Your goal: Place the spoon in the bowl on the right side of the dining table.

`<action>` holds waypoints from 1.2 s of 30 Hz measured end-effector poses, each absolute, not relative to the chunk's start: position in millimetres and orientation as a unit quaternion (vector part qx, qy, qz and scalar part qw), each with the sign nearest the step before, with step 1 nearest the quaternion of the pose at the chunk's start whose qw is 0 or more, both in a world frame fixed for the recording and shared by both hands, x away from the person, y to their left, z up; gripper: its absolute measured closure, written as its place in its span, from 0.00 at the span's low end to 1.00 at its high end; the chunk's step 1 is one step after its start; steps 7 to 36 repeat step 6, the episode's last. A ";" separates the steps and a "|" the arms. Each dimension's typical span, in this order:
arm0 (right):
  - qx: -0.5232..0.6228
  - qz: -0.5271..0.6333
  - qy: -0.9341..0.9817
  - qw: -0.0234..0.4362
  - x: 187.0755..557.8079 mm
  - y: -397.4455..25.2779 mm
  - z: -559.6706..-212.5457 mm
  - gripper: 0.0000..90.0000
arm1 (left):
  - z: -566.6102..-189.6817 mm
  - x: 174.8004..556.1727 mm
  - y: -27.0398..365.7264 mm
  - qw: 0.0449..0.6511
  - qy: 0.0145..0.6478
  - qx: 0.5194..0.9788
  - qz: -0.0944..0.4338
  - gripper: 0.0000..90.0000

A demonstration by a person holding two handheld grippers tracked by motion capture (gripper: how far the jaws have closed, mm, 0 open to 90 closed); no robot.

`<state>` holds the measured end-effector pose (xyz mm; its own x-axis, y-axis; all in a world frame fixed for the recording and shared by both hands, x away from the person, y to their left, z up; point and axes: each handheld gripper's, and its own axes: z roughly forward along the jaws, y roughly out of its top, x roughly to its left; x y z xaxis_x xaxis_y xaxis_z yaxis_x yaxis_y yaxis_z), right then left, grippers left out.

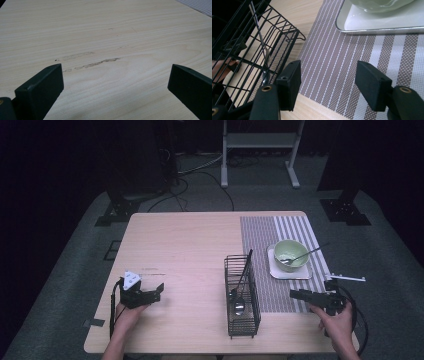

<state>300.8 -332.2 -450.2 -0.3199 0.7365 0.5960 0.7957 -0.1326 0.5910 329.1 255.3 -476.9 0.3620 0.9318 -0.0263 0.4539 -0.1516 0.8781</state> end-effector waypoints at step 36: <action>-0.582 -0.489 -0.650 0.018 293.3 -333.4 -455.1 0.41 | -477.0 329.3 255.5 0.428 0.491 0.706 0.279 0.00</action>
